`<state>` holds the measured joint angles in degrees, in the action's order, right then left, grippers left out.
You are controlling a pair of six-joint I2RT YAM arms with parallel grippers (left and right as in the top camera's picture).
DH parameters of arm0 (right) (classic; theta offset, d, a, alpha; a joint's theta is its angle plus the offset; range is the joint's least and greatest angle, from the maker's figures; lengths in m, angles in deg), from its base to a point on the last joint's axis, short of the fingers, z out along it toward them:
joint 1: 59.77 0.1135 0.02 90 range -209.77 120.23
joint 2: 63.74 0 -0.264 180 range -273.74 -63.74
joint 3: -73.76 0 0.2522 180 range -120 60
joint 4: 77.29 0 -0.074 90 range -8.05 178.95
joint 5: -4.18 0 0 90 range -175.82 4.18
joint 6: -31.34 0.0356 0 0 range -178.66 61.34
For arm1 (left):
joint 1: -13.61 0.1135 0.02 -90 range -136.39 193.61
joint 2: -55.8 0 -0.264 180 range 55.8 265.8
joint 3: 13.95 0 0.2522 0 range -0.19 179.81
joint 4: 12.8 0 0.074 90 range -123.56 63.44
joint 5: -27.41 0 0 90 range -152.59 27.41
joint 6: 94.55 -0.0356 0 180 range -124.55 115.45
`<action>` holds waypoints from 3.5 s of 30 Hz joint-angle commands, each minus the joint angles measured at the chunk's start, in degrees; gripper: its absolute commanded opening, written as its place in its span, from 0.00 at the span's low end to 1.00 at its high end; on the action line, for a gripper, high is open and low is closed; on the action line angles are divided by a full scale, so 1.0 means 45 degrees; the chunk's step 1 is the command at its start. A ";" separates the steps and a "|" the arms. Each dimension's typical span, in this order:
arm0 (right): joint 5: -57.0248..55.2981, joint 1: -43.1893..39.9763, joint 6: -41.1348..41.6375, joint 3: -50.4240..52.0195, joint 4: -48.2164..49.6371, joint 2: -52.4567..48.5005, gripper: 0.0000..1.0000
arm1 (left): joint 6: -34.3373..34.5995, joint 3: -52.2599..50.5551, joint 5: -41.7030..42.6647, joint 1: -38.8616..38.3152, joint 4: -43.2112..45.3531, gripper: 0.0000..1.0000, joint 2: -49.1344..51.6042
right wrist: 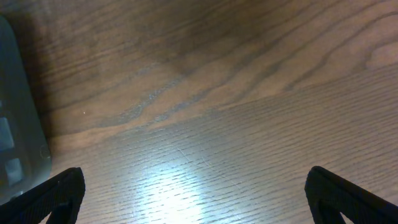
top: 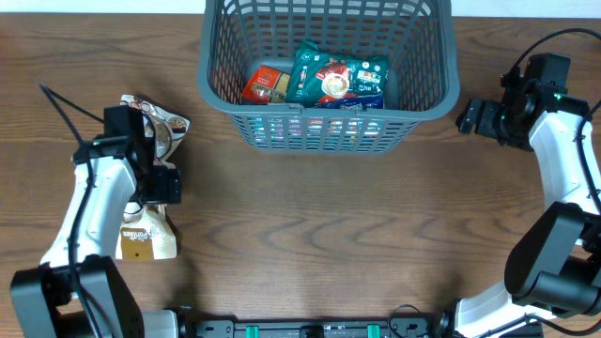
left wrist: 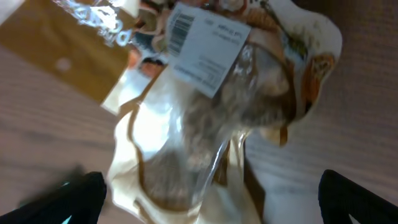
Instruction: Pack container
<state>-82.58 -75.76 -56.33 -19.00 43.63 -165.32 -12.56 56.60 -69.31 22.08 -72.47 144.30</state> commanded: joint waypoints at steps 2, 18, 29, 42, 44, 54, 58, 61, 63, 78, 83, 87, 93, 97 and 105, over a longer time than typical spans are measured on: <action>0.0097 0.0073 -0.0160 0.0053 -0.0141 0.0155 0.99 | -0.0418 -0.1180 0.0262 0.0097 0.1209 0.99 0.0049; 0.0097 0.0068 -0.0301 0.0053 -0.0544 0.0155 0.99 | -0.0549 -0.3381 0.0267 0.1768 0.4250 0.80 0.0131; 0.0097 0.0068 -0.0495 0.0053 -0.0544 0.0155 0.99 | -0.0272 -0.3245 0.1083 0.1885 0.4075 0.06 0.0126; 0.0092 0.0058 -0.0491 0.0053 -0.0393 0.0155 0.99 | 0.1821 0.3434 0.1413 -0.0452 -0.3245 0.06 -0.2069; 0.0092 0.0058 -0.0495 0.0053 -0.0359 0.0155 0.99 | 0.1855 0.5241 0.1409 -0.0879 -0.4129 0.06 -0.2171; 0.0097 0.0058 -0.0491 0.0053 -0.0262 0.0155 0.99 | 0.0418 1.3959 0.1399 -0.3997 -0.5066 0.06 -0.0593; 0.0097 0.0058 -0.0491 0.0053 -0.0267 0.0155 0.99 | -0.2001 1.5970 0.0714 -0.5765 -0.4677 0.06 0.0889; 0.0097 0.0058 -0.0491 0.0053 -0.0267 0.0155 0.99 | -0.4182 1.6791 0.0627 -0.6800 -0.4245 0.05 0.1875; 0.0102 0.0058 -0.0491 0.0053 -0.0291 0.0155 0.99 | -0.5727 1.6864 0.0631 -0.7412 -0.3546 0.05 0.2419; 0.0102 0.0058 -0.0646 0.0053 -0.0840 0.0155 0.99 | -0.8072 1.6849 0.1598 -0.8009 -0.3356 0.14 0.7329; 0.0097 0.0058 -0.0729 0.0053 -0.1044 0.0160 0.99 | -0.8048 1.6849 0.1588 -0.8072 -0.4177 0.43 0.7888; 0.0097 0.0058 -0.0729 0.0053 -0.1069 0.0155 0.99 | -0.8068 1.6849 0.1229 -0.8131 -0.4177 0.76 0.7329; 0.0097 0.0058 -0.0733 0.0053 -0.1039 0.0155 0.99 | -0.7990 1.6849 0.0005 -0.8344 -0.4541 0.94 0.5158; 0.0097 0.0058 -0.0729 0.0053 -0.1010 0.0155 0.99 | -0.6368 1.6849 -0.0393 -0.8204 -0.4556 0.99 0.3269; 0.0097 0.0058 -0.0729 0.0053 -0.0971 0.0155 0.99 | -0.3614 1.6849 -0.1229 -0.5309 -0.7140 0.99 0.0680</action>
<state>-82.58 -75.76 -58.95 -18.98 39.11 -165.32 -34.65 132.36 -72.66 -6.66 -101.56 147.71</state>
